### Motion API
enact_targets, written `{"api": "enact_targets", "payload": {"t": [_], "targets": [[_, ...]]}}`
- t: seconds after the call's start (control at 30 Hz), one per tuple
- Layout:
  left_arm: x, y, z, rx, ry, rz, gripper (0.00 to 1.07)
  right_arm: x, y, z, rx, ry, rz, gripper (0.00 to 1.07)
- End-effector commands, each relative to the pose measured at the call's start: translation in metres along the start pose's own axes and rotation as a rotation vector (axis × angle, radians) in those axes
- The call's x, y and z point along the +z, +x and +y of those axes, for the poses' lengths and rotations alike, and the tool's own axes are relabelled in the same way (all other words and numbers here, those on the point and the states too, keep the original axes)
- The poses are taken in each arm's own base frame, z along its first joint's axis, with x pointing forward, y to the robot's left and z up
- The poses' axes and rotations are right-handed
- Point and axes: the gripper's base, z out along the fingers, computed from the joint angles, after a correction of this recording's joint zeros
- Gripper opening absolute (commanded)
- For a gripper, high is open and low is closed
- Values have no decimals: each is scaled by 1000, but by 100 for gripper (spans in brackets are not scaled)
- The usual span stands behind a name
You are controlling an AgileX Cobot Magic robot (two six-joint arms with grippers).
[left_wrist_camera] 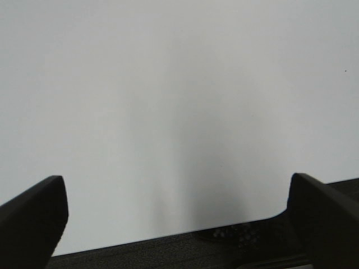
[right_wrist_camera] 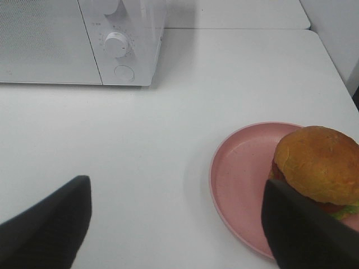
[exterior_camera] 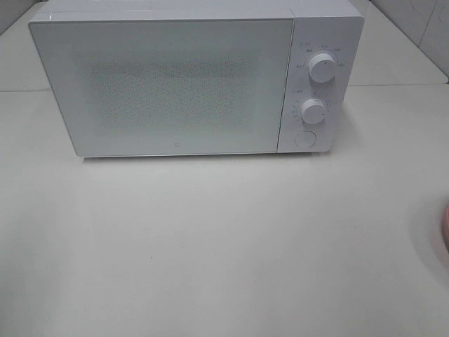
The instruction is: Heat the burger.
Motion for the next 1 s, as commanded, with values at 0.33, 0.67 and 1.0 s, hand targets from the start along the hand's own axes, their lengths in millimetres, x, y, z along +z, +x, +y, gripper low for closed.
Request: {"api": "enact_targets", "payload": {"t": [0.33,0.67,1.0], "targets": [[0,1,0,-7,-4,-2,100,-3,3,-1,7,2,-27,76],[-23,16,-2,-27,-33,-177,100,-3,3,-1,7,2,-27,76],[-54,47,-9,-103,-176,-452,100,-3,3,-1,7,2,-27,76]]}}
